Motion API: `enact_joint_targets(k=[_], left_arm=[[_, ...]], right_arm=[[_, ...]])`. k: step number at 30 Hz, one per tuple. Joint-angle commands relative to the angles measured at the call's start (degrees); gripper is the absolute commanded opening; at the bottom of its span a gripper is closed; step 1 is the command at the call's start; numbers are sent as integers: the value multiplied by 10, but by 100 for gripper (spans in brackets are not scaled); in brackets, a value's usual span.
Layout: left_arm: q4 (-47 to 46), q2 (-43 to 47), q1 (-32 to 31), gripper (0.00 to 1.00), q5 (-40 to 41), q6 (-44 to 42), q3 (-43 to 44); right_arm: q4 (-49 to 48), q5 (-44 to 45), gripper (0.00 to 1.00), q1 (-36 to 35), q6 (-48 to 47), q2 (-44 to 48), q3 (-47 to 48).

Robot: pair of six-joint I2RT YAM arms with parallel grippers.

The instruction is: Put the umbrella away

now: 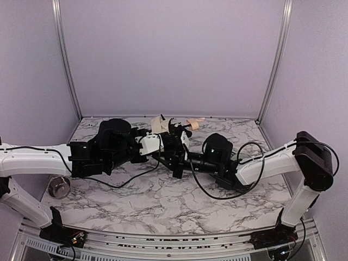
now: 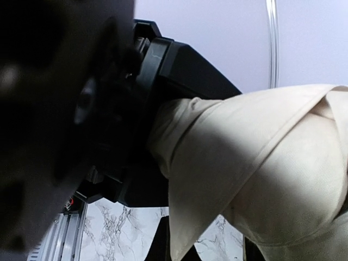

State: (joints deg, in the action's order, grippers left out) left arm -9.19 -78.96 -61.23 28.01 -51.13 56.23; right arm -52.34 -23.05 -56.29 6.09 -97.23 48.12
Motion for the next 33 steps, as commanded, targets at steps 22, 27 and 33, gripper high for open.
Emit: enact_joint_targets(k=[22,27,33], left_arm=[[-43,13,199,0,-283,267,112],[-44,112,192,0,-453,289,44],[51,177,150,0,-620,243,-31]], right_arm=[[-98,47,0,-30,114,-48,-176],[-110,16,0,59,108,-40,-185],[40,-34,0,150,4,16,-92]])
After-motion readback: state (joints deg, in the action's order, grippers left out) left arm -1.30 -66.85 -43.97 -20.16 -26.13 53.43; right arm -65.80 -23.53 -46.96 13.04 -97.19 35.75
